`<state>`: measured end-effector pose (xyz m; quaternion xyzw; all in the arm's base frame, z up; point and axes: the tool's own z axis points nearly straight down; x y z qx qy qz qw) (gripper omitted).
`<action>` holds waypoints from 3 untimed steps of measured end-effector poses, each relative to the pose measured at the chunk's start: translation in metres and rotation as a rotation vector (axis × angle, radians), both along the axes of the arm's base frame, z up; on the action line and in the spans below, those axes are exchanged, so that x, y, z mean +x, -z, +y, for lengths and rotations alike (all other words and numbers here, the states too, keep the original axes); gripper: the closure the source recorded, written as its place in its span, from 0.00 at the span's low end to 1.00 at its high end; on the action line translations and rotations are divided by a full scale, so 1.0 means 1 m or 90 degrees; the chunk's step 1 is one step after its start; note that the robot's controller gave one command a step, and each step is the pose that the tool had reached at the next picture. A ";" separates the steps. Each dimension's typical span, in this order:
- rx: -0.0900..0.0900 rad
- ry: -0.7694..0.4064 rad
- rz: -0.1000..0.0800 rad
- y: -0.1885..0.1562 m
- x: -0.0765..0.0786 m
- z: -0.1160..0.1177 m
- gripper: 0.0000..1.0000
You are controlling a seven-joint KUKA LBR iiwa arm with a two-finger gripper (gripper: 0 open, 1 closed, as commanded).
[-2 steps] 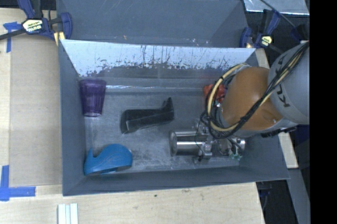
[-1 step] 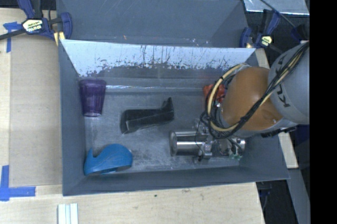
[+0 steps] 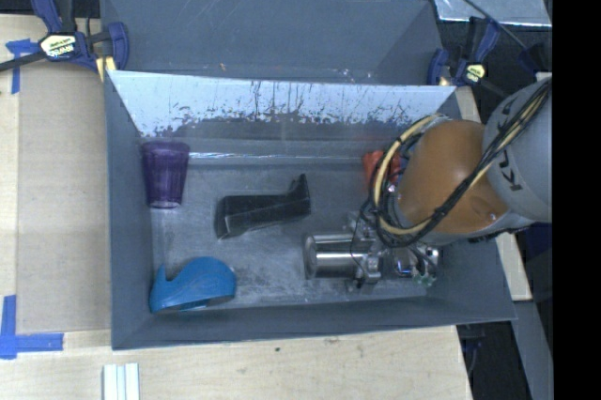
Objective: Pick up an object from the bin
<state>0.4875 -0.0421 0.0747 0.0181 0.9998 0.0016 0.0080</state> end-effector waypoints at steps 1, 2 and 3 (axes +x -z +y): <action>-0.003 -0.002 0.001 -0.031 0.003 -0.001 1.00; 0.000 -0.019 0.003 -0.012 0.001 -0.009 1.00; 0.002 -0.033 0.011 0.001 0.020 -0.012 1.00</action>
Offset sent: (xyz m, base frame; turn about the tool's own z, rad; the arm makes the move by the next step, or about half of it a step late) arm 0.0026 -0.0091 0.0129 -0.0327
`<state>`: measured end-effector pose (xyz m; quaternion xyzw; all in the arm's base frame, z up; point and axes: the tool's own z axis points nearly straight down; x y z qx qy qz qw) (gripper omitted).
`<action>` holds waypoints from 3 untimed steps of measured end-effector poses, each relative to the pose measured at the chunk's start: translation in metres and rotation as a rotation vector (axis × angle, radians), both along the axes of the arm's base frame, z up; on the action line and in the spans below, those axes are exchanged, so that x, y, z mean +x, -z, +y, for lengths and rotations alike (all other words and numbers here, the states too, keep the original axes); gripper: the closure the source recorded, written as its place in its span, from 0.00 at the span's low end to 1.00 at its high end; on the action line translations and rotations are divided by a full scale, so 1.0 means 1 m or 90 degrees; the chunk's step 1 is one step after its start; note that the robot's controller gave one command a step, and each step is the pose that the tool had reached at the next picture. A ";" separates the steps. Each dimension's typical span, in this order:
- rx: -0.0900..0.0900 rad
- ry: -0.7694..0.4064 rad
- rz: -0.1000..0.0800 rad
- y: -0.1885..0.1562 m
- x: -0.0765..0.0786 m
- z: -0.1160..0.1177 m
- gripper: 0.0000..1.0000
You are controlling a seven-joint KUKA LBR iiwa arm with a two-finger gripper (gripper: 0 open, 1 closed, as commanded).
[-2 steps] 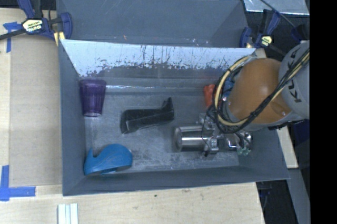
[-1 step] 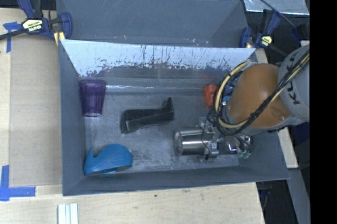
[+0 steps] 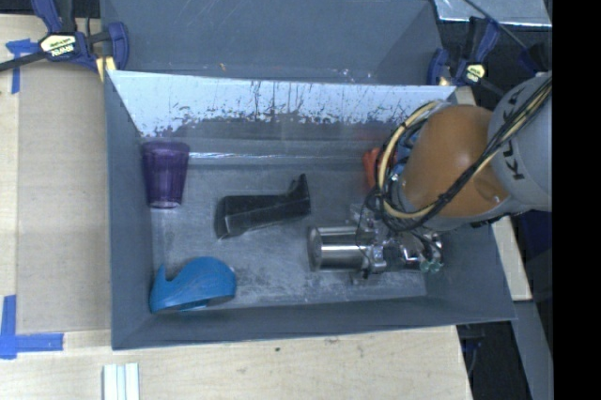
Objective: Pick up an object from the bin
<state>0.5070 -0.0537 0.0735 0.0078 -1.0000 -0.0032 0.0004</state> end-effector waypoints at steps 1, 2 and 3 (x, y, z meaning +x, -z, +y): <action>0.001 0.010 -0.002 0.000 -0.001 0.000 1.00; 0.009 -0.004 0.007 0.000 0.004 -0.004 1.00; 0.008 -0.007 0.009 0.001 0.007 -0.003 1.00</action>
Offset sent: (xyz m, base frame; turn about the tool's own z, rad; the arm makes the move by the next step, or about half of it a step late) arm 0.0053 -0.0124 0.0006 -0.0023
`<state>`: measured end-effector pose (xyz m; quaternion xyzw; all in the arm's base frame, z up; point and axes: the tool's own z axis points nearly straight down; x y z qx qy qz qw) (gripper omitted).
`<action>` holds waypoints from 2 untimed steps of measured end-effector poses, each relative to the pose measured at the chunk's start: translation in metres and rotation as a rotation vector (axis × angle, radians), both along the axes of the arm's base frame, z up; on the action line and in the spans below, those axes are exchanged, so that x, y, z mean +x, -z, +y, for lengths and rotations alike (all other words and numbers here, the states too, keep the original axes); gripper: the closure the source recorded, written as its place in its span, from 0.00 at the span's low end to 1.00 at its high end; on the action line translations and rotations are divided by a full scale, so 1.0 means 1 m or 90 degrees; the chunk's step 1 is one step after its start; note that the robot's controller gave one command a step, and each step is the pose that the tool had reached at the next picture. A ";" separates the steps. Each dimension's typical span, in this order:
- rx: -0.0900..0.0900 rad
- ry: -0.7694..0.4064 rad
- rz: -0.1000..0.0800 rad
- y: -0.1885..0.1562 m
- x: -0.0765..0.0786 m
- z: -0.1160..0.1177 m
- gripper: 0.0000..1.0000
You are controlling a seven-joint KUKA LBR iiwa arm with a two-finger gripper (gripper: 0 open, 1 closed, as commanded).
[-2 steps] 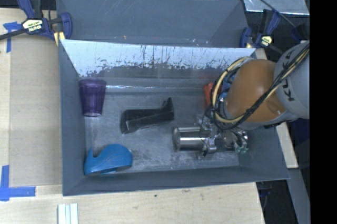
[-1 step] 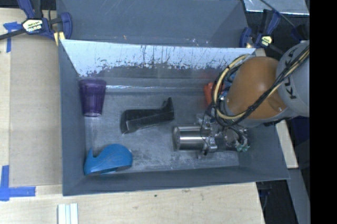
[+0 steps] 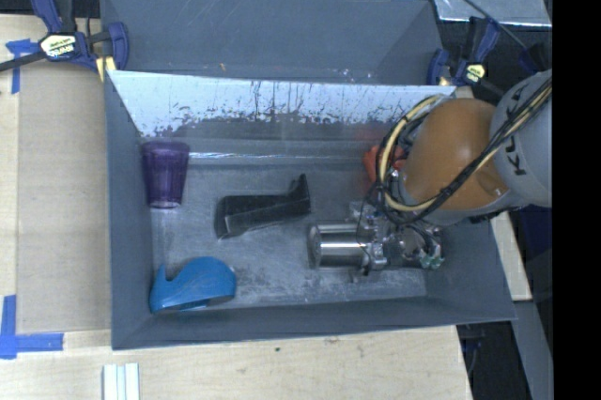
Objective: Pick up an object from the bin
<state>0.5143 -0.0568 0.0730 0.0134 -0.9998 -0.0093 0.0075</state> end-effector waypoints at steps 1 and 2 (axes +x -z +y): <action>0.005 -0.015 -0.005 0.000 -0.004 -0.002 1.00; 0.005 -0.015 -0.005 0.000 -0.004 -0.002 1.00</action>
Offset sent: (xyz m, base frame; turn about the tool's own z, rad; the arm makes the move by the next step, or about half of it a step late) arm 0.0000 0.0000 0.0000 0.0000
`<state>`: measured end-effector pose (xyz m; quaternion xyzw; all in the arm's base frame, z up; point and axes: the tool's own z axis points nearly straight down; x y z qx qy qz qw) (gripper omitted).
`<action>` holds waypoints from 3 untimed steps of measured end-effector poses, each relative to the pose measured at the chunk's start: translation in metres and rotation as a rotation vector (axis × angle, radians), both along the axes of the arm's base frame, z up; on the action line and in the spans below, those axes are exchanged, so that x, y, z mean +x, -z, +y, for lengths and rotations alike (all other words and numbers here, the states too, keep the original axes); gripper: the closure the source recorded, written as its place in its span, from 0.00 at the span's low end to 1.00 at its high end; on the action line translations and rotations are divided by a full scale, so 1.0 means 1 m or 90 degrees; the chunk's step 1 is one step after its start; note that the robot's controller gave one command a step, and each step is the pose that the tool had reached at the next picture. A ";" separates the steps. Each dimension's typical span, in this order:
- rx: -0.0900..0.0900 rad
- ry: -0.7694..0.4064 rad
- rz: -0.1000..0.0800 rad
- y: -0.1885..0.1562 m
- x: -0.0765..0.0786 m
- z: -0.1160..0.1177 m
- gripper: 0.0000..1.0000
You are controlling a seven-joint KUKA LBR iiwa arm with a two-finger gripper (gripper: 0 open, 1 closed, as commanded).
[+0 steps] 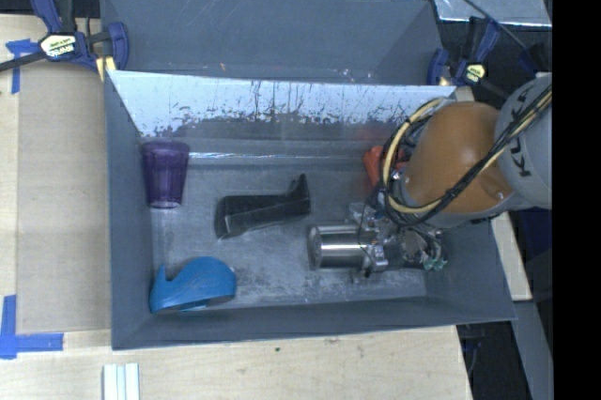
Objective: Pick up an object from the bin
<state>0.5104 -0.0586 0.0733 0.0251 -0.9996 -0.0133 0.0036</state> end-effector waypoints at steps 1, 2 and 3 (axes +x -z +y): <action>0.003 -0.011 -0.005 0.000 -0.006 -0.001 1.00; -0.002 -0.014 0.001 0.000 -0.002 0.001 1.00; 0.007 -0.025 -0.011 0.000 -0.011 -0.003 1.00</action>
Offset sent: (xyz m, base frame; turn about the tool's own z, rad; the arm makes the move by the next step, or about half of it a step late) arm -0.0022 0.0047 -0.0033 -0.0249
